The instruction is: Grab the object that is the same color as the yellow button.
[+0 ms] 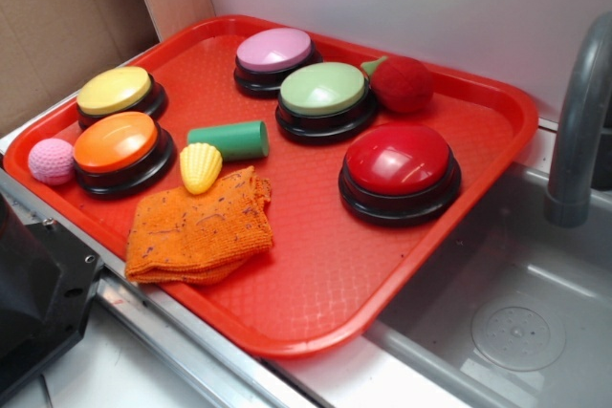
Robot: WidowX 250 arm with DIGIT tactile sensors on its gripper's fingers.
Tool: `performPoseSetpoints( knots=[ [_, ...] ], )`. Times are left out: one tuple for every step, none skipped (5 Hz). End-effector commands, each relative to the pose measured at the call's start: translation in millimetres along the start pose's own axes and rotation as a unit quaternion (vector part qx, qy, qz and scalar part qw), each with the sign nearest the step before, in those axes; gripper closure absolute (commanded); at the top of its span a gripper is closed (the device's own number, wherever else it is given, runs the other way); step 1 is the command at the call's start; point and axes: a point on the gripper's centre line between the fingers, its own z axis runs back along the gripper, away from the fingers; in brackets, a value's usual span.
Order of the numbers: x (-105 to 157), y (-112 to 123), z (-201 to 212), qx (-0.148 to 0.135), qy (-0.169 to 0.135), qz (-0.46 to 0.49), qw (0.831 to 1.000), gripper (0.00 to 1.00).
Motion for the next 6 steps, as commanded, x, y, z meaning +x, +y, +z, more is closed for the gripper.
performPoseSetpoints(
  knots=[
    [0,0,0,0.000,0.000,0.000,1.000,0.00],
    [12,7,-19,-0.008,-0.012,0.082,0.997,0.00],
    [18,10,-33,0.003,-0.006,0.140,0.990,0.00],
    [32,18,-69,-0.004,0.005,0.251,0.968,0.00],
    [38,20,-95,0.005,-0.010,0.359,0.933,0.00],
    [44,20,-122,0.020,-0.032,0.413,0.910,0.00]
  ],
)
